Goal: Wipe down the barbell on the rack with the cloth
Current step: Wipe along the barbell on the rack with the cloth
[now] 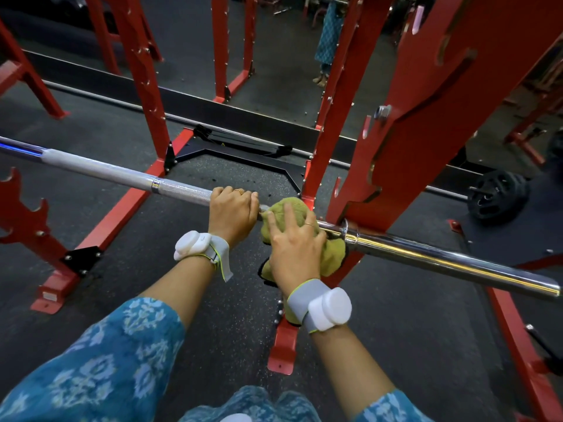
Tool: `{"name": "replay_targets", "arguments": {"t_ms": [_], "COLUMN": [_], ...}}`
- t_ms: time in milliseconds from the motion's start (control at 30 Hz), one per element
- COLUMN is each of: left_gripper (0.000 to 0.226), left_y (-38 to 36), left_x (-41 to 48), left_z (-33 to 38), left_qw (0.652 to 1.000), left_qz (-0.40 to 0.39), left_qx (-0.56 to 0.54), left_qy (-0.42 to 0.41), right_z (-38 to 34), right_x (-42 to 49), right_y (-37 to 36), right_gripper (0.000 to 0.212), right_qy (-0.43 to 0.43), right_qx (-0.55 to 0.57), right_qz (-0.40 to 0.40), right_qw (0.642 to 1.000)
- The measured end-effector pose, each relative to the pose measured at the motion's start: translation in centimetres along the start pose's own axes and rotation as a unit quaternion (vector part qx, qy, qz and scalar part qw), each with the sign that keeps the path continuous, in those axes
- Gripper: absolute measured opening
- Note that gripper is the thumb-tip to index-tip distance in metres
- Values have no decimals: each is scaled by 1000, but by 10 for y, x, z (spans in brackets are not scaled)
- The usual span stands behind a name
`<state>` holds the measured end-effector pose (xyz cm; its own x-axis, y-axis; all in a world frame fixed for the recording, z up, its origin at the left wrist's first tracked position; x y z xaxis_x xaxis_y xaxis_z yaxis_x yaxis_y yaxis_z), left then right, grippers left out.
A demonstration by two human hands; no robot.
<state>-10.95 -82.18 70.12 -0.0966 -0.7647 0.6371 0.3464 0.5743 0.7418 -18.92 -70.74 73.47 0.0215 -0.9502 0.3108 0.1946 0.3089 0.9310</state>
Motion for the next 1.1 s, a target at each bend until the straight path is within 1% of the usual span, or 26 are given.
{"name": "replay_targets", "arguments": {"t_ms": [67,133,167,233,300,367,433,500,567,667,733,833,900,933,967,1000,1100], "left_gripper": [42,42,43,42,42,42,42,43,42,42,42,42,42,42,42,42,43], "left_y": [1,2,1,2,2,2,3,3,3,4,4,5,6,6,6,6,7], "left_x": [0,0,-1,-1,0,0,-1,0,0,0,0,1,1,0,0,0,1], "left_z": [0,0,0,0,0,0,0,0,0,1,1,0,1,1,0,1,0], "left_qw": [1000,1000,1000,1000,1000,1000,1000,1000,1000,1000,1000,1000,1000,1000,1000,1000,1000], "left_qz": [4,4,4,7,9,10,11,13,11,15,15,9,8,7,7,4,-5], "left_qx": [-4,-6,-6,-8,-8,-8,-9,-11,-8,-9,-10,-10,-9,-10,-10,-13,-16], "left_qy": [-1,-1,0,0,0,0,0,3,4,0,-3,-3,-5,-6,-6,-9,-8], "right_z": [16,37,45,54,52,42,30,18,8,2,2,13,23,25,24,22,11], "right_x": [-5,-13,-16,-19,-21,-21,-24,-28,-32,-33,-34,-36,-41,-45,-50,-55,-63], "right_y": [-3,-2,-4,-8,-8,-6,-7,-10,-17,-26,-31,-47,-66,-78,-89,-99,-117], "right_gripper": [47,37,39,53,54,49,46,48,50,53,54,52,54,55,54,50,20], "right_qy": [-35,-81,-93,-107,-132,-138,-119,-82,-52,-38,-50,-119,-200,-250,-302,-351,-450], "right_qx": [-1,-17,-11,22,27,5,-5,47,143,281,362,483,531,559,597,642,751], "right_qz": [0,-1,2,-5,-14,-2,0,-6,-27,-6,38,83,91,84,80,84,124], "right_qw": [999,997,996,994,991,990,993,996,988,959,930,863,819,786,739,676,467]}}
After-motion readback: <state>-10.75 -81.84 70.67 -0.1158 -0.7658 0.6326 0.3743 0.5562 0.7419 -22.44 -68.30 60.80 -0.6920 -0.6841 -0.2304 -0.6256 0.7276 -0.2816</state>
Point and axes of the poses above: each hand's wrist, its own x-axis towards the middle knuckle, its own y-axis out of the back of the hand, z = x × y, the point moved 8 cm from there along x, towards the middle knuckle, and after that the axes turned 13 degrees about y, right-handed, at the moved point
